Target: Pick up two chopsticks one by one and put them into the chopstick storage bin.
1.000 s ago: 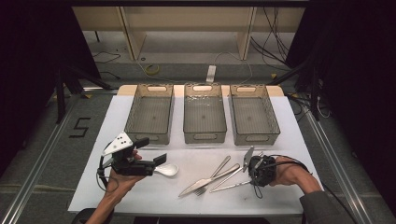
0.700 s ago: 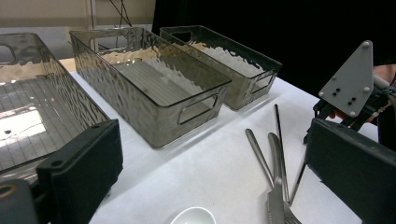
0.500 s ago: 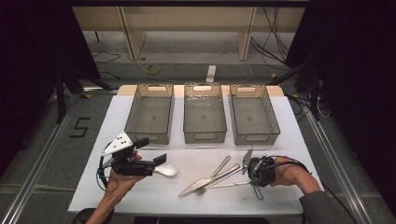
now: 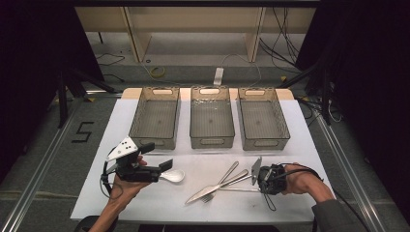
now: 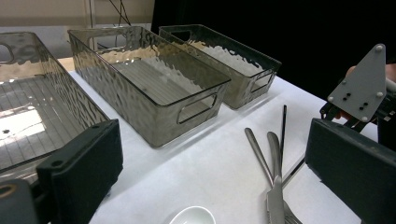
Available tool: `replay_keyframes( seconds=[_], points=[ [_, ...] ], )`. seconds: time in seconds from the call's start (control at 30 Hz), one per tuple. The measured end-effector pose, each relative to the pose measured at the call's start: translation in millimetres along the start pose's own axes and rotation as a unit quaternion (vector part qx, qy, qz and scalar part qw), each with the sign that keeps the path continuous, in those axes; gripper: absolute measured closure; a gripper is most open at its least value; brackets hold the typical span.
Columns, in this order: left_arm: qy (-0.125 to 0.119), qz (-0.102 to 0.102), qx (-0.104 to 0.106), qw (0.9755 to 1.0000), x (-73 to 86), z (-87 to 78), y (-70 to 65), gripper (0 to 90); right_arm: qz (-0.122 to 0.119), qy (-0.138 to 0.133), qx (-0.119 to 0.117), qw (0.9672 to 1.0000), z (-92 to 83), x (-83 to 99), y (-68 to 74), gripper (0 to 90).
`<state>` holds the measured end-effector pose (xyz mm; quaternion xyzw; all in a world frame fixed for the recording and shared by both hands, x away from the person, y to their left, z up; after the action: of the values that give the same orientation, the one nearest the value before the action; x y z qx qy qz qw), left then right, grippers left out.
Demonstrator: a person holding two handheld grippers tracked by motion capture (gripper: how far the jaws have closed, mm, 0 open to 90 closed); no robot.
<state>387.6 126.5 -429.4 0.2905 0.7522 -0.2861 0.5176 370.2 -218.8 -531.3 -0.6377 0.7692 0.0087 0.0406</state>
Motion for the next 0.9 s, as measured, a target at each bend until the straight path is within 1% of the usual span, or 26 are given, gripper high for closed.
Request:
replay_keyframes(
  seconds=[0.07,0.1,0.13,0.2,0.3,0.33,0.37,0.43,0.47,0.5,0.53,0.6,0.63,0.7,0.73,0.77,0.9],
  points=[
    [0.001,0.001,0.0,1.0,0.2,0.2,-0.3,3.5,0.001,-0.002,-0.005,1.0,-0.2,1.1,1.8,86.0],
    [0.001,0.001,0.0,1.0,0.1,0.1,-0.5,3.5,-0.005,-0.01,-0.005,0.9999,0.1,0.7,1.1,86.1],
    [0.001,0.002,0.0,1.0,0.1,0.2,-0.5,3.5,0.004,-0.005,-0.008,1.0,-1.2,2.2,3.3,86.2],
    [0.002,0.0,0.0,1.0,0.3,0.3,-0.2,3.5,-0.003,-0.014,-0.007,0.9999,-0.9,3.1,3.0,86.3],
    [0.002,0.001,0.0,1.0,0.4,0.4,-0.3,3.5,-0.004,-0.014,0.001,0.9999,-2.3,6.5,2.7,86.3],
    [0.002,0.001,0.0,1.0,0.3,0.5,-0.4,3.5,0.001,-0.01,-0.001,0.9999,-3.9,8.3,3.7,86.4],
    [0.002,0.001,0.001,1.0,0.4,0.5,-0.3,3.5,-0.003,-0.015,0.002,0.9999,-4.1,9.3,3.5,86.4],
    [0.003,0.0,0.002,1.0,0.3,0.7,-0.2,3.5,0.0,-0.014,-0.001,0.9999,-7.6,11.4,6.0,86.4],
    [0.003,0.0,0.002,1.0,0.3,0.7,-0.2,3.5,-0.004,-0.015,0.001,0.9999,-9.5,12.4,6.7,86.5],
    [0.003,0.0,0.002,1.0,0.3,0.9,-0.2,3.5,-0.006,-0.02,0.007,0.9998,-11.6,12.6,6.4,86.4],
    [0.003,0.0,0.003,1.0,0.4,1.2,-0.3,3.5,0.001,-0.025,0.011,0.9996,-14.7,13.4,6.8,86.4],
    [0.003,-0.001,0.003,1.0,0.7,1.8,-0.5,3.5,0.002,-0.031,0.025,0.9992,-19.7,13.7,4.0,86.5],
    [0.005,0.0,0.004,1.0,1.0,2.1,-0.6,3.5,0.005,-0.035,0.028,0.999,-22.9,12.9,3.5,86.4],
    [0.01,0.001,0.006,0.9999,1.8,3.1,-1.3,3.5,0.005,-0.053,0.045,0.9976,-29.5,8.2,0.6,86.4],
    [0.011,0.001,0.007,0.9999,1.9,3.6,-1.9,3.5,0.005,-0.053,0.045,0.9976,-29.5,8.2,0.6,86.4],
    [0.012,0.003,0.009,0.9999,1.9,4.4,-2.6,3.5,0.006,-0.071,0.057,0.9958,-36.9,1.7,-1.9,86.4],
    [0.023,0.009,0.019,0.9995,3.1,7.4,-6.1,3.5,0.002,-0.088,0.069,0.9937,-43.7,-10.8,-3.6,86.4]
  ],
)
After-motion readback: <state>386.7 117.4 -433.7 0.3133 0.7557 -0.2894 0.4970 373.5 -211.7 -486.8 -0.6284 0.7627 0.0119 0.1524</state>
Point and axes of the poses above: each handheld gripper's, and its own axes: z roughly forward along the jaws, x roughly out of its underside, y roughly to its left, the point moved 8 cm from there along z, roughly forward along the jaws, and after that the axes turned 6 degrees about z, right-handed, at the moved point
